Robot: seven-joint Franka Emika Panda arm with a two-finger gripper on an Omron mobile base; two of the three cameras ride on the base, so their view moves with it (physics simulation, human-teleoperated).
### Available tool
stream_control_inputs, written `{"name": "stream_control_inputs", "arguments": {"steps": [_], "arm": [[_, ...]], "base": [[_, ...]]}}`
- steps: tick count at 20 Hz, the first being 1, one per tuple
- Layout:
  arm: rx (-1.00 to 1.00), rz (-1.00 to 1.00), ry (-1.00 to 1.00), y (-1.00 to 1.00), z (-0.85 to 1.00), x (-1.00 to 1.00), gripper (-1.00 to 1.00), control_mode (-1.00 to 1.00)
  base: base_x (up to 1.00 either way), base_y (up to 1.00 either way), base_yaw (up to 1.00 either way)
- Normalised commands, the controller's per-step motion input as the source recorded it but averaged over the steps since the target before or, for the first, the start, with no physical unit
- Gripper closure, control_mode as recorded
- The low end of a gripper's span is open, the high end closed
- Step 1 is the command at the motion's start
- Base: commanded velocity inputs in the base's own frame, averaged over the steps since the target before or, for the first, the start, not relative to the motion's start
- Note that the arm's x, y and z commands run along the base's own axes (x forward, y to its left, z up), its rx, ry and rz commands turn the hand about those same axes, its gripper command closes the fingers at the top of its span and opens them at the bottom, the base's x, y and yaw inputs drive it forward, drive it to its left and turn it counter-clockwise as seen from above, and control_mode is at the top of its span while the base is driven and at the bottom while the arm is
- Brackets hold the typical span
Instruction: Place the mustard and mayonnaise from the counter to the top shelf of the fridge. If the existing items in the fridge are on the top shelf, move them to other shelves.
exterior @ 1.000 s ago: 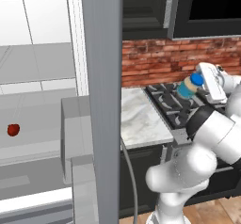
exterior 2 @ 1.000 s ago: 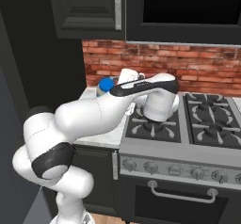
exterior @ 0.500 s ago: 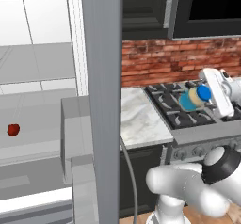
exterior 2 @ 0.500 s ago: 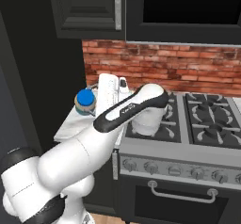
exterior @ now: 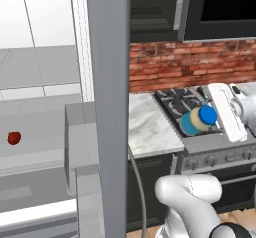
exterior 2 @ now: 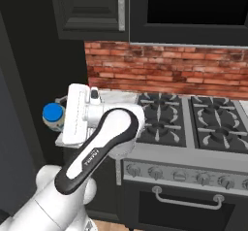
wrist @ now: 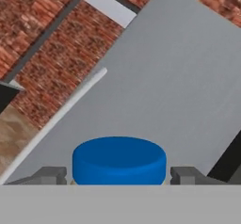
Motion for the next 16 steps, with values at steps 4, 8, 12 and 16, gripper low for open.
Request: {"name": "stream_control_inputs", "arguments": {"steps": [4,8,12,16], "arm": [[-0.02,-0.38,0.02,0.65,0.17,-0.15,1.00,-1.00],[-0.03,-0.30,0.14,0.30,0.18,0.00,1.00,-1.00],[0.00,0.00,0.00,0.00,0.00,-0.06,1.00,1.00],[0.00,0.00,0.00,0.00,0.00,0.00,1.00,1.00]], "base": [[0.00,0.00,0.00],[0.00,0.00,0.00],[-0.13,-0.07,0.00],[-0.96,-0.46,0.06]]}}
